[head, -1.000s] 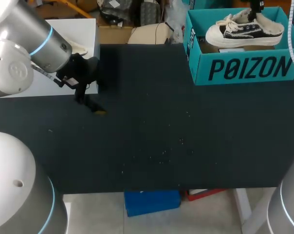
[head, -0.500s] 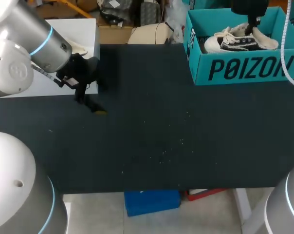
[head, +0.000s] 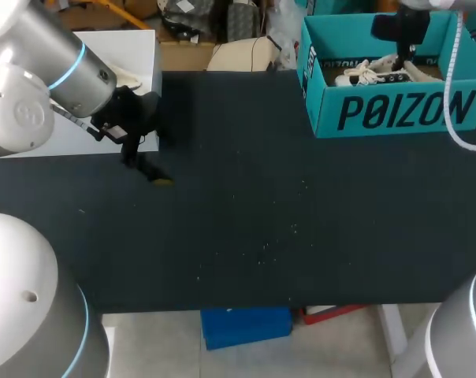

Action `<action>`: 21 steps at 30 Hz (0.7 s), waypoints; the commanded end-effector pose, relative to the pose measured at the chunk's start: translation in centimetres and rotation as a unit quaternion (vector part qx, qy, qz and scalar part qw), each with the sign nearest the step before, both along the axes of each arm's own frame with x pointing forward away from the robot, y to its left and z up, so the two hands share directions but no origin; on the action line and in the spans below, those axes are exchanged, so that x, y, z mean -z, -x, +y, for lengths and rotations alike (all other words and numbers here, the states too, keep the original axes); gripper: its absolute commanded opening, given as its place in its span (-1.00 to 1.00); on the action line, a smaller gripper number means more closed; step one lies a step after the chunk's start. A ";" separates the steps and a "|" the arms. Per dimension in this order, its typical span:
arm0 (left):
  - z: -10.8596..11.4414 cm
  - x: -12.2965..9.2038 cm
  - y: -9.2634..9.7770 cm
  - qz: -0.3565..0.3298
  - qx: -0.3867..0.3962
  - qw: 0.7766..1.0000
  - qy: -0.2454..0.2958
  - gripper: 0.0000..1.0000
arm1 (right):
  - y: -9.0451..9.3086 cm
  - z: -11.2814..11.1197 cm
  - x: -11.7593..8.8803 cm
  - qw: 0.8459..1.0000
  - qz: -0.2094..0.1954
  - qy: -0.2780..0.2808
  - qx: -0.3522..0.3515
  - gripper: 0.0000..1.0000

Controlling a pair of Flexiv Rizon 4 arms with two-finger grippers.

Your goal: Take the shoe out of the shoebox, open the shoe tongue, remove and reinsert the insole, then place the shoe into the shoebox

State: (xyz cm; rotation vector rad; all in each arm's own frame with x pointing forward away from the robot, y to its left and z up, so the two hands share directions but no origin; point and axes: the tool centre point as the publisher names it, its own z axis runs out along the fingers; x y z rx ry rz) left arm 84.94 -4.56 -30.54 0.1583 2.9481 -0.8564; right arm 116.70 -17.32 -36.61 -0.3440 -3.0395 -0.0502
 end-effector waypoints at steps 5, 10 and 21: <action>0.0 0.1 0.0 -0.002 0.000 1.000 0.001 1.00 | -0.6 0.1 2.2 1.000 0.017 -0.003 0.010 -1.00; 0.0 0.1 0.0 -0.002 0.000 1.000 0.001 1.00 | -0.3 0.2 2.9 1.000 0.025 -0.002 0.012 -1.00; 0.0 0.1 0.0 -0.002 0.000 1.000 0.001 1.00 | -0.8 -0.5 1.0 0.999 -0.002 0.009 0.036 0.81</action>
